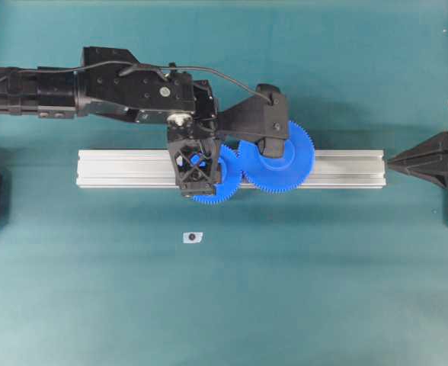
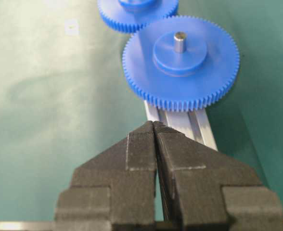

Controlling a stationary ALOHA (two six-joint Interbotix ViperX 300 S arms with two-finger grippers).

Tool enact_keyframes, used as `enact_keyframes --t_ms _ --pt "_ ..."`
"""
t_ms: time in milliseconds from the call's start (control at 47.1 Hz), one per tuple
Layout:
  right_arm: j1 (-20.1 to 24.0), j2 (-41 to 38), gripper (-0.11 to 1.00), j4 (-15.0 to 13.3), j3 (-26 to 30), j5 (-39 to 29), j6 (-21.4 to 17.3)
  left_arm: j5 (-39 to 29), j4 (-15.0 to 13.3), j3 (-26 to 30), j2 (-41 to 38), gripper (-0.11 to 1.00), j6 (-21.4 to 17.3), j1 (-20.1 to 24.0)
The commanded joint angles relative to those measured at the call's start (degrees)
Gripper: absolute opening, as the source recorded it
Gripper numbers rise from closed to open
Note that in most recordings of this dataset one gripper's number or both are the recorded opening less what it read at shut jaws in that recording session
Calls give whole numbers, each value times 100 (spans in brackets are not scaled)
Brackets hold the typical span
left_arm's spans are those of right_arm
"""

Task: Find the location of the shaft and insert the small gear.
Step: 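Align the gear's bore with the shaft and push it on, then open the left gripper and pull back off the gear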

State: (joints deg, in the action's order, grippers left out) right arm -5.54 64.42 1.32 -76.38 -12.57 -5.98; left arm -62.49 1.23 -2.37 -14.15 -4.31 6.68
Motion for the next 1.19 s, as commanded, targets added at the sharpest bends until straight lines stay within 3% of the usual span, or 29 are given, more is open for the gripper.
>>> enact_keyframes --t_ms 0,1168 --pt "-18 -35 3 9 70 26 -53 9 26 149 97 79 0 -18" --pt "-18 -35 3 9 62 44 -220 88 26 158 554 79 62 -97"
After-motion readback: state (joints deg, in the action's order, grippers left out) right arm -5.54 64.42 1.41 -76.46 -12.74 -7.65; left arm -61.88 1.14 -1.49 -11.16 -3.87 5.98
